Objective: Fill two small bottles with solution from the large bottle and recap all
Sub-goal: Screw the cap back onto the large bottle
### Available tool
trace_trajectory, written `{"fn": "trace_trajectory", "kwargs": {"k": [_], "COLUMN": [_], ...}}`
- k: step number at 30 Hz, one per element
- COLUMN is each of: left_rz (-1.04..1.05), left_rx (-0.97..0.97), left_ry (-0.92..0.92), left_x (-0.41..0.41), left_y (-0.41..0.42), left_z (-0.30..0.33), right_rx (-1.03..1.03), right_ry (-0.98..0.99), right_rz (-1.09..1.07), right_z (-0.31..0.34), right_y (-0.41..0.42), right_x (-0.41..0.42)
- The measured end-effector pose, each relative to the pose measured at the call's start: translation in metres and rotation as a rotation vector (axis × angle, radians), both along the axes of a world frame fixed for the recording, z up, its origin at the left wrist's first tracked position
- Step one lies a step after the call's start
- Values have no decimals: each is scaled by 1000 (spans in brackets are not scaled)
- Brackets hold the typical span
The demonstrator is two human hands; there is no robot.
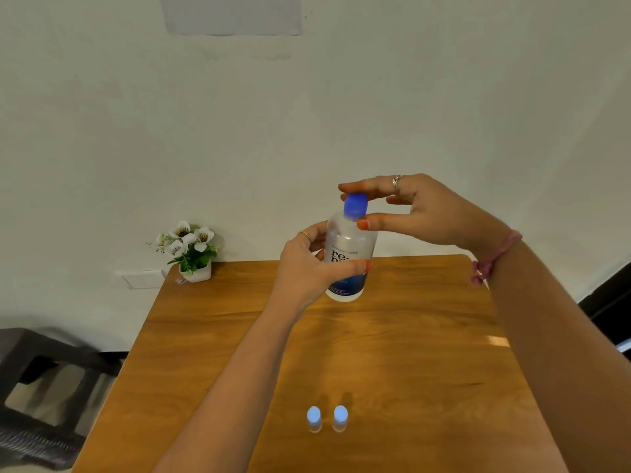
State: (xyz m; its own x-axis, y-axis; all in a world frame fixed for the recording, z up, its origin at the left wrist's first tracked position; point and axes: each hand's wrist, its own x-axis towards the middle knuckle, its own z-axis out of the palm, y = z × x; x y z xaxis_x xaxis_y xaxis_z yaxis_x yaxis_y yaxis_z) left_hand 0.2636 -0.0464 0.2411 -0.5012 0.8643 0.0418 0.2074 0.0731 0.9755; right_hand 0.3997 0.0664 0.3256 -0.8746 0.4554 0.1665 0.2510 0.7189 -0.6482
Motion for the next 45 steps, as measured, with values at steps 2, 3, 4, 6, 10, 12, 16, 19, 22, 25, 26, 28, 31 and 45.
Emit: {"fn": "trace_trajectory", "kwargs": {"k": [2,3,4,6,10,12,16,19,22,25,26,28,31,45], "left_rz": [-4,-3,-2,0,-5,-11,-22,-33,-46,-60,-68,-89,-122,-243], "left_rx": [1,2,1,-6,-26,-31,-40,-70,-97,-119,-134,-171,-218,-367], "left_ry": [-13,-19,-24,-28,-39,-57,-94,-118,-134,-158,-164,-165,-172,-162], "left_x": [-3,-5,-7,-12,-19,-23,-28,-29,-29,-27,-25,-23,-21,-10], "left_y": [-3,-4,-5,-7,-13,-16,-21,-25,-33,-41,-43,-46,-49,-54], "left_z": [-2,-2,-3,-6,-13,-18,-31,-48,-71,-98,-107,-124,-150,-206], "right_rx": [-2,-9,-19,-43,-93,-118,-193,-294,-426,-522,-553,-597,-659,-799], "right_ry": [42,70,96,125,134,143,141,101,54,-11,-36,-76,-84,-138], "right_rz": [-17,-30,-41,-54,-64,-76,-104,-152,-185,-217,-233,-255,-272,-357], "right_z": [-4,-6,-8,-15,-30,-39,-58,-81,-111,-145,-157,-179,-204,-259], "right_y": [-2,-4,-6,-10,-18,-22,-29,-36,-46,-55,-58,-63,-70,-88], "right_x": [-5,-8,-12,-17,-24,-27,-31,-28,-19,-12,-10,-7,-3,8]}}
